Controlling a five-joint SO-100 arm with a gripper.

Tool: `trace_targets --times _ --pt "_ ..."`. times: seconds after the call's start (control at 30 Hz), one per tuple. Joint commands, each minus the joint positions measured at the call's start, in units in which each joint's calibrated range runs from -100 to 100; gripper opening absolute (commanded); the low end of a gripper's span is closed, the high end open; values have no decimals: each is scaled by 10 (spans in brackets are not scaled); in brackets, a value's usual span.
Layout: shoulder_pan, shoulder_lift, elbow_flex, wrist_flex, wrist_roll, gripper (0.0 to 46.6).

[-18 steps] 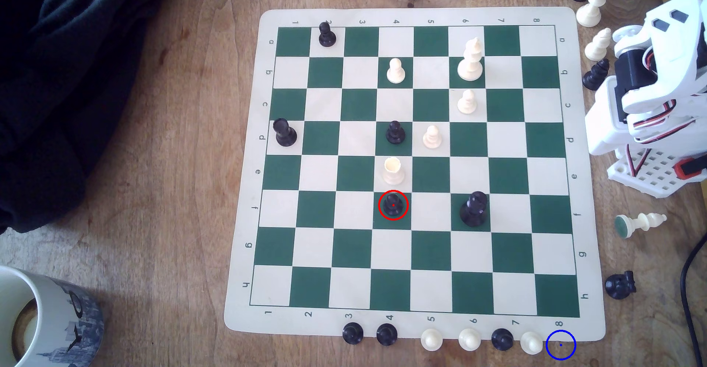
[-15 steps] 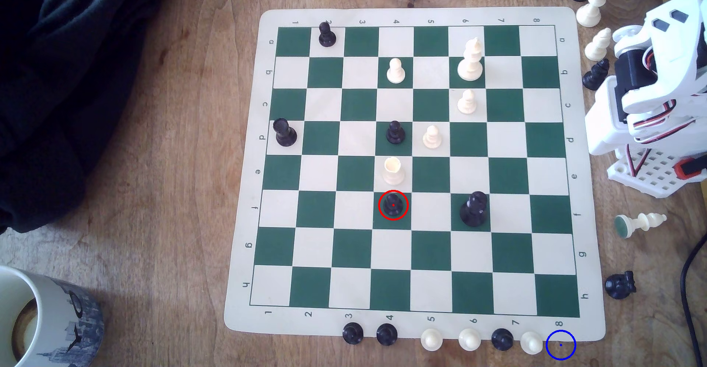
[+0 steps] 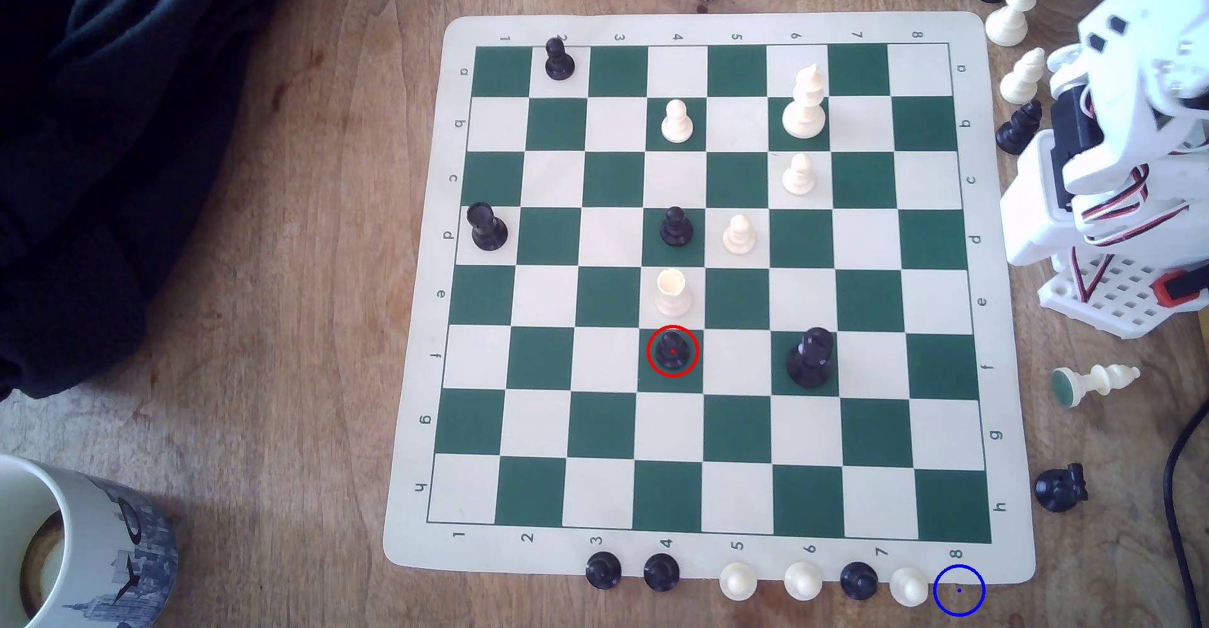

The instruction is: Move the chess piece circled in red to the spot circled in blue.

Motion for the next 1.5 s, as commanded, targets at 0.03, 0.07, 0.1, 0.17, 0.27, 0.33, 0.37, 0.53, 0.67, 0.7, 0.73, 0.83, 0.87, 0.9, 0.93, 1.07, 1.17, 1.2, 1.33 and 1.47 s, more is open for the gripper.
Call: trace_targets --times 0.03,0.07,0.1,0.17,0.27,0.33,0.37,0.53,0.67,0.7,0.73,0.83,0.87,0.9,0.93,1.07,1.17,1.2,1.33,1.47 --pt "-13 -2 -40 241 -4 2" --pt "-13 -2 -50 275 -3 2" --pt "-15 -2 -61 314 -4 2" --pt "-16 -2 -102 483 -5 2" --pt "-17 0 -134 611 -6 2" --pt "1 2 -142 669 -6 2" --pt "7 1 -148 703 -6 2" --pt "20 41 -217 872 -6 2" --pt "9 121 -291 950 -7 2" --pt "6 149 -316 978 -7 2" --pt "-4 206 -362 1005 -5 2" --pt "-19 264 -410 1025 -5 33" --pt "-24 308 -471 1084 -13 43" --pt "-26 333 -503 1119 -16 41" --pt "-28 353 -525 1141 -21 37" --pt "-38 438 -612 1218 -45 44" --pt "-49 514 -696 1306 -55 49" --pt "-54 535 -719 1325 -61 55" --pt "-79 621 -819 1397 -89 111" --pt "-92 670 -846 1430 -104 145"
